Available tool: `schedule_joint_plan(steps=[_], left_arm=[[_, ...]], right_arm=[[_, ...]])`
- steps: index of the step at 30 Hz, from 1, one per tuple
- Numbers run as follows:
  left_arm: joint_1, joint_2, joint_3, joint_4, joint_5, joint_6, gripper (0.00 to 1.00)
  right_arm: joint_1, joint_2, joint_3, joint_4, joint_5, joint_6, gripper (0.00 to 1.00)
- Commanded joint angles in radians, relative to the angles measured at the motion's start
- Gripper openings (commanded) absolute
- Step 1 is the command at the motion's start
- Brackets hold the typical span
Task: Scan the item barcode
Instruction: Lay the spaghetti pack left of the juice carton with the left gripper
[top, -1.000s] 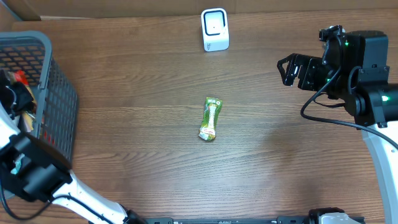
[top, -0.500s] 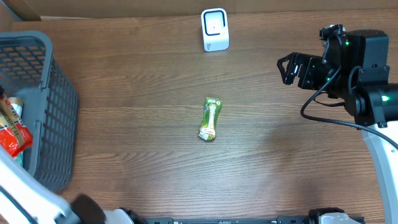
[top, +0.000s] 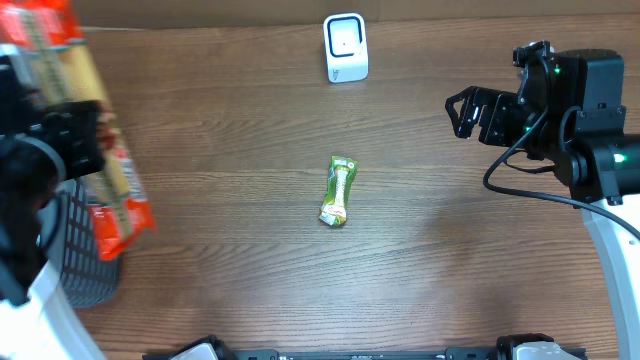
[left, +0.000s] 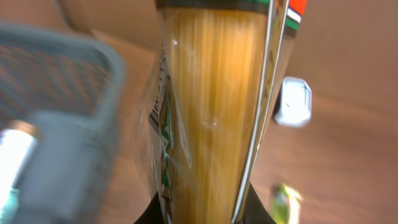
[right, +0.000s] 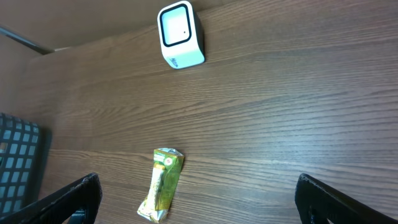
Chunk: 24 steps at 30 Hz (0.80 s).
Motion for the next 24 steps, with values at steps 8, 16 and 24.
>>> schedule_joint_plan(steps=[8,16,24], left_arm=[[-0.405,0.178,-0.387,0.144,-0.18,-0.327,0.04],[-0.595,0.479,-0.581,0.453,-0.21,-0.376,0.04],[-0.601,0.579,-0.578,0.509,-0.108,-0.298,0.52]], right_arm=[[0.006,-0.002,0.028,0.005,-0.005,0.003,1.0],[0.006,-0.002,0.028,-0.021,0.003,0.002,1.0],[0.006,-0.002,0.028,-0.021,0.003,0.002,1.0]])
